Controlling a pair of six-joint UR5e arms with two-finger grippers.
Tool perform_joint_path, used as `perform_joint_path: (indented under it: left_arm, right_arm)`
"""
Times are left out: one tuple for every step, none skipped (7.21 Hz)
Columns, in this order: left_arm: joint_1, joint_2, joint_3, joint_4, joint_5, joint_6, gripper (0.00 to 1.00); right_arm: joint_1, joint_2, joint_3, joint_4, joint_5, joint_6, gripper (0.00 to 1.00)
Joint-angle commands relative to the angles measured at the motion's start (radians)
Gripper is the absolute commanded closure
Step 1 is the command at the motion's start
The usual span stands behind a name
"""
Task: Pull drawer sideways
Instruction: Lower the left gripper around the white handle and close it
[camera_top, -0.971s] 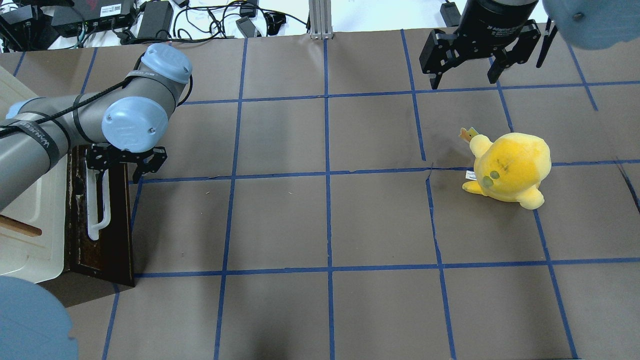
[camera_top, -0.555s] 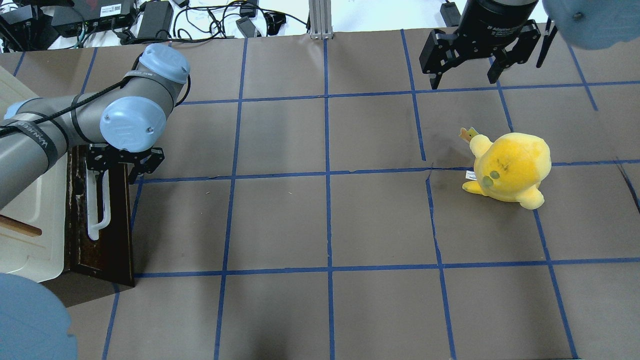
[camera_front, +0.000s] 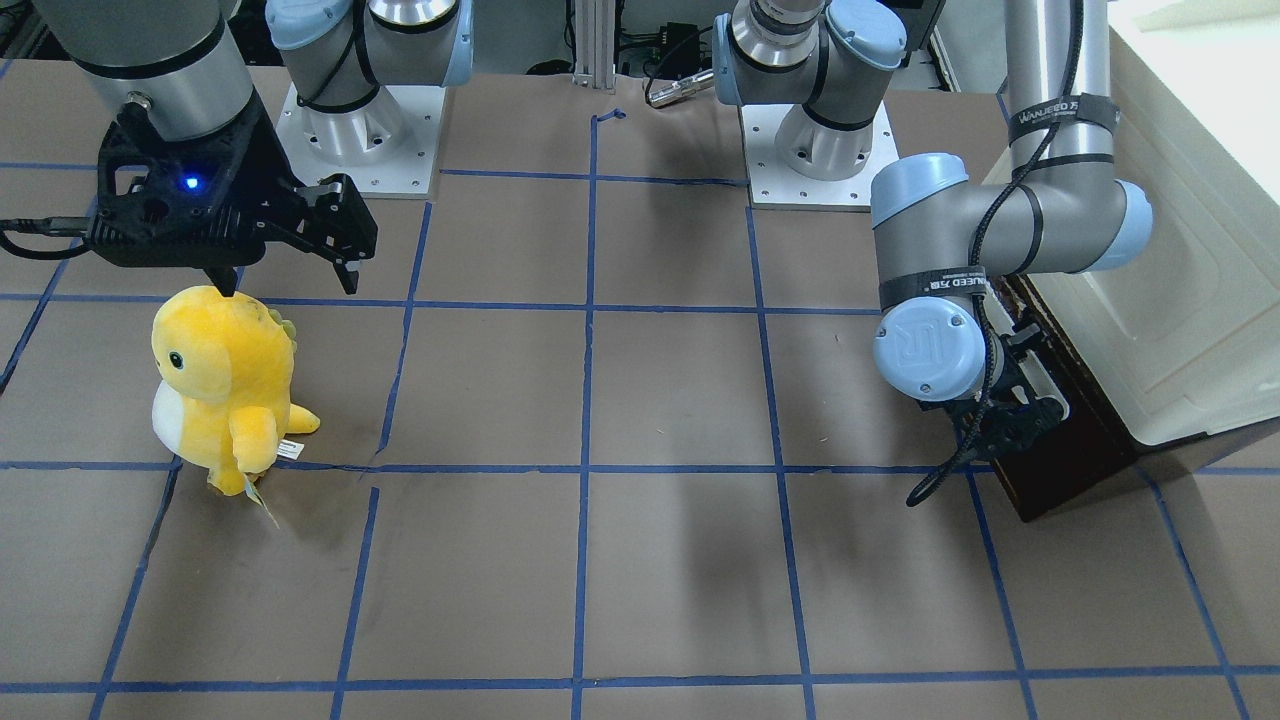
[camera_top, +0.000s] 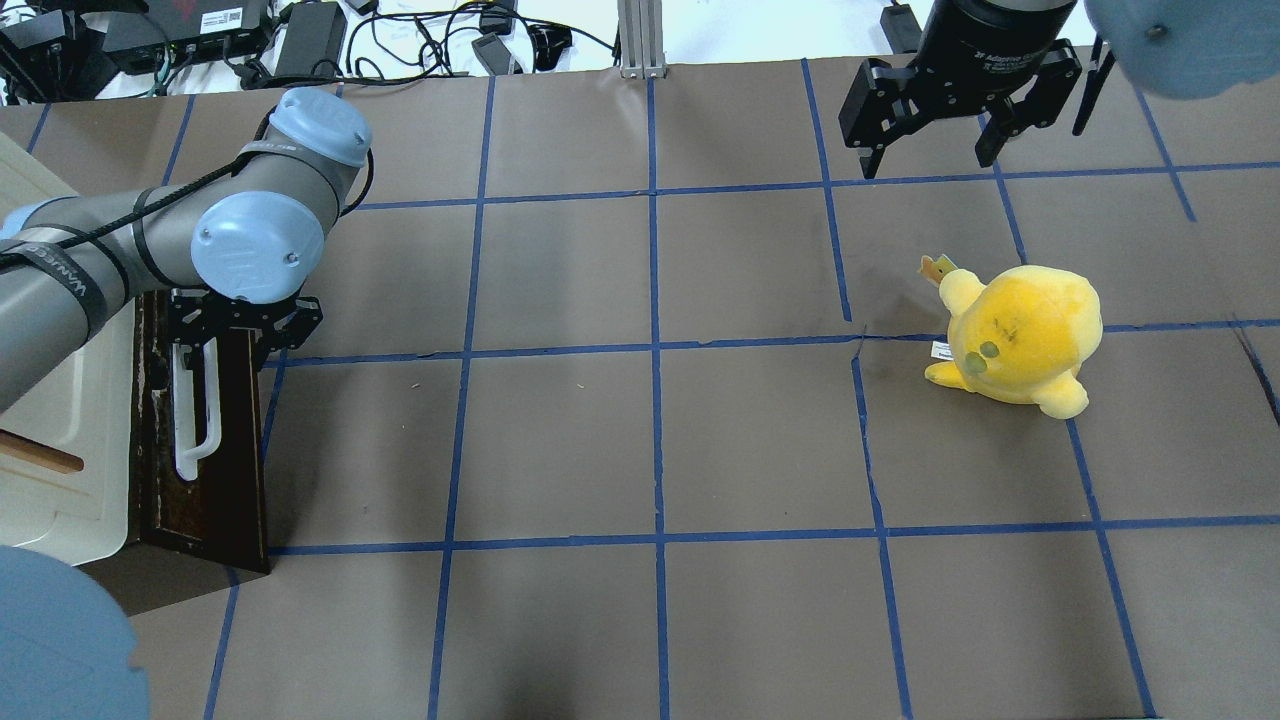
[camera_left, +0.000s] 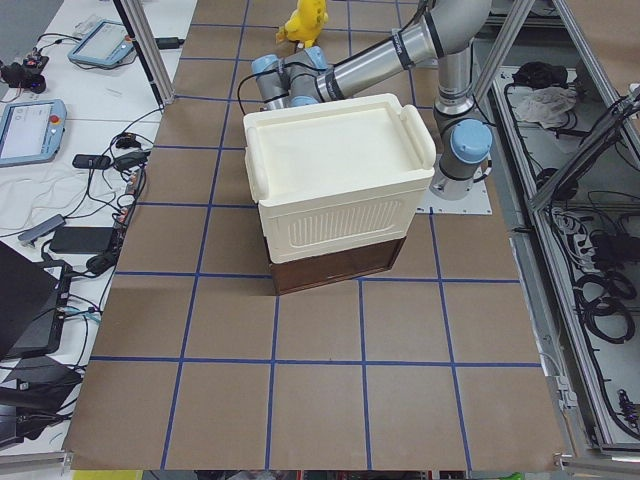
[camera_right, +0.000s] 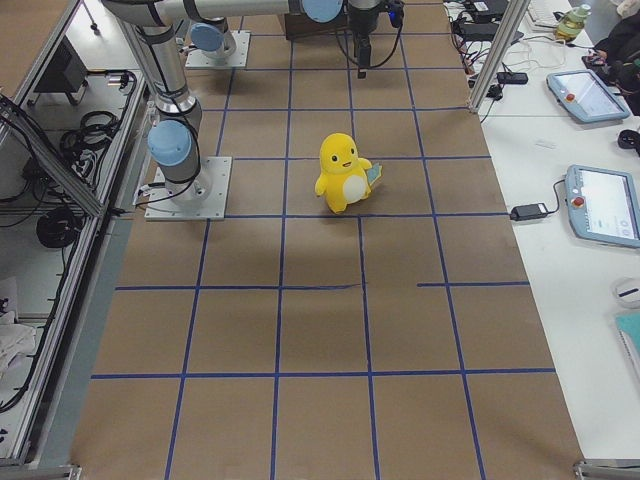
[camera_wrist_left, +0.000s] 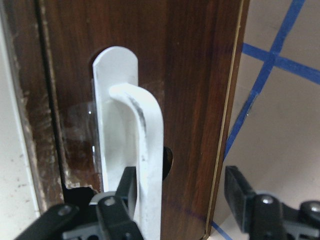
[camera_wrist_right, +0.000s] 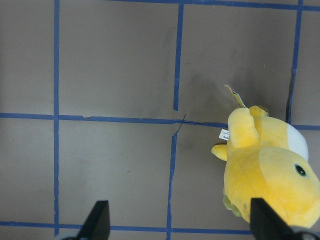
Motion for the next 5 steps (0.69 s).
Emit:
perform_joint_path:
  left_arm:
    - [0.0,0.0,0.0,0.001,-0.001,-0.001,0.38]
    - [0.0,0.0,0.0,0.001,-0.001,-0.001,0.38]
    - [0.0,0.0,-0.002,0.001,-0.001,-0.001,0.38]
    - [0.0,0.001,0.0,0.001,-0.001,-0.001,0.4]
    - [0.0,0.001,0.0,0.001,-0.001,0.001,0.41]
  right_arm:
    - [0.0,0.0,0.0,0.0,-0.001,0.0,0.0]
    - [0.0,0.0,0.0,0.0,-0.001,0.0,0.0]
    - [0.0,0.0,0.0,0.0,0.001,0.0,0.0]
    - [0.0,0.0,0.0,0.0,-0.001,0.0,0.0]
    - [0.0,0.0,0.0,0.0,0.001,0.0,0.0]
